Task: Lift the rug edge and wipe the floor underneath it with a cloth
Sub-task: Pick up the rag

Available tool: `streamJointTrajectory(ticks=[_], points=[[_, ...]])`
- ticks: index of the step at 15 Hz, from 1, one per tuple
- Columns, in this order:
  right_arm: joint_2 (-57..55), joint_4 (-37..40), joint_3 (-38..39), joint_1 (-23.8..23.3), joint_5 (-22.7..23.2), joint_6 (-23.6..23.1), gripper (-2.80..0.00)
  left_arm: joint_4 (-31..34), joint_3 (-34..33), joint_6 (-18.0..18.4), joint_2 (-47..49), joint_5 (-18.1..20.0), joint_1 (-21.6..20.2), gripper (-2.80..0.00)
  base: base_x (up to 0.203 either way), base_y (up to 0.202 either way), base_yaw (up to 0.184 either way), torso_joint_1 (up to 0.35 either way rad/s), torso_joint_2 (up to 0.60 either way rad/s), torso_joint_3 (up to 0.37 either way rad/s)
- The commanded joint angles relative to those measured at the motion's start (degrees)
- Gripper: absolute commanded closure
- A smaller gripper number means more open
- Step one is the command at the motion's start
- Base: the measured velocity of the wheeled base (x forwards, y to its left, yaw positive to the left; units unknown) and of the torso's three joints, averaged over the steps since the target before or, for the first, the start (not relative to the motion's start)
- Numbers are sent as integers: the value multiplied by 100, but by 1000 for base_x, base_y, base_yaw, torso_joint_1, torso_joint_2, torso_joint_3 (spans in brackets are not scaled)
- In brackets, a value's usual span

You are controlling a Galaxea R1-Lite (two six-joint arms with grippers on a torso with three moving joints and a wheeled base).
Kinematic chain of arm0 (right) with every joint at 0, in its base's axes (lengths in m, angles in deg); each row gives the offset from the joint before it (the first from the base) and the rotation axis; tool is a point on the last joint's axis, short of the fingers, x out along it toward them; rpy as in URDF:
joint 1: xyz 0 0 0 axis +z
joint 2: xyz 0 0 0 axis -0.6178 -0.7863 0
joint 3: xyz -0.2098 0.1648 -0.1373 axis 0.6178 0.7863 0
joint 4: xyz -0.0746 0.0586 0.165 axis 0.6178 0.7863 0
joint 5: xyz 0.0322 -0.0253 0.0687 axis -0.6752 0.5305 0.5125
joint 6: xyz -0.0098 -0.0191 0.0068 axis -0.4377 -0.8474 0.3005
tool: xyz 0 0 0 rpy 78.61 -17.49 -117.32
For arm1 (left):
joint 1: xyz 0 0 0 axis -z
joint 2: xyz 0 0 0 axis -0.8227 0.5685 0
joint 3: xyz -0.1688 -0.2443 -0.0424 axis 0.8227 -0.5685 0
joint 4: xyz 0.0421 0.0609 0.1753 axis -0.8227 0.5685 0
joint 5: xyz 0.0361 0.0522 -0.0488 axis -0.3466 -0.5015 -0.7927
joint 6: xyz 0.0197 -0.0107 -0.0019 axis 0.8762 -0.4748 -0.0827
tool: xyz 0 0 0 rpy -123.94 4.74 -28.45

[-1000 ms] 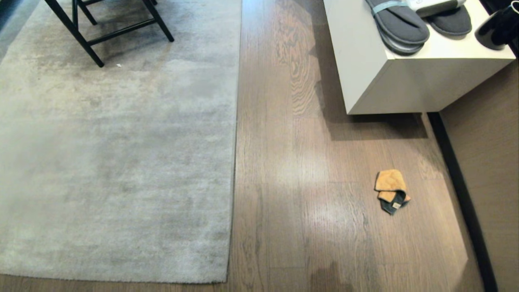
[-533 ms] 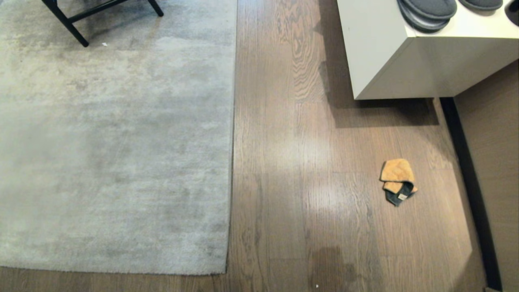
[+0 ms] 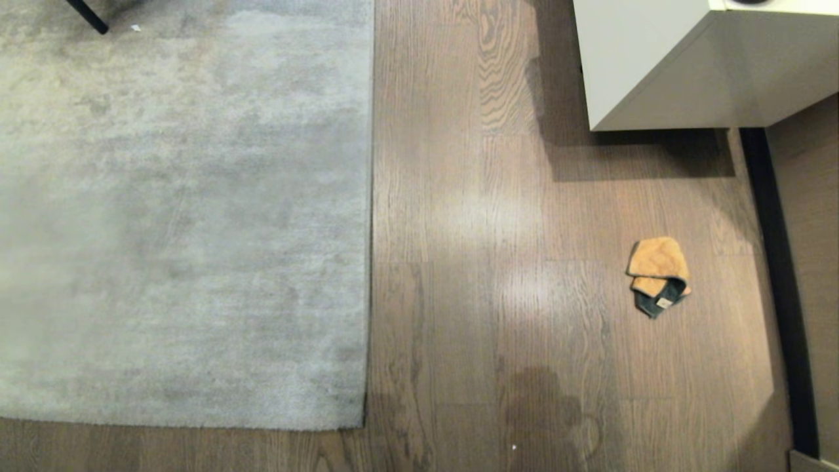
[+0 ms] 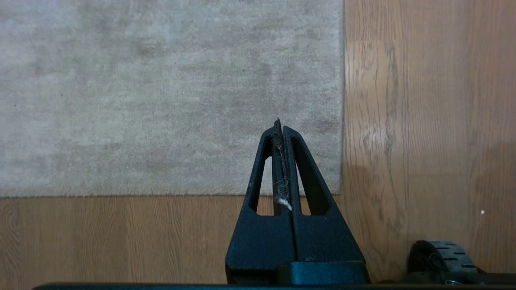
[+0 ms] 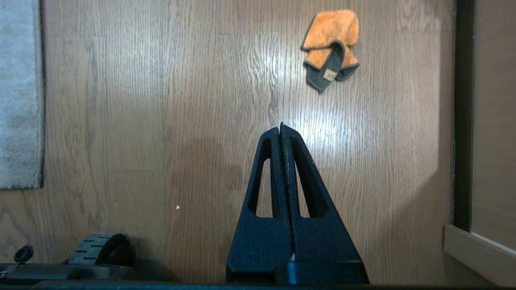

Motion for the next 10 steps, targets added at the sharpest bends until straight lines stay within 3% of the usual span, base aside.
streamJointTrajectory(ticks=[1, 10], points=[[2, -2, 0, 1, -2, -2, 0, 1, -1, -1, 0, 1, 0, 0, 0, 0, 0, 6, -2, -205], [2, 6, 0, 1, 6, -2, 0, 10, -1, -1, 0, 1, 0, 0, 0, 0, 0, 0, 2, -196]])
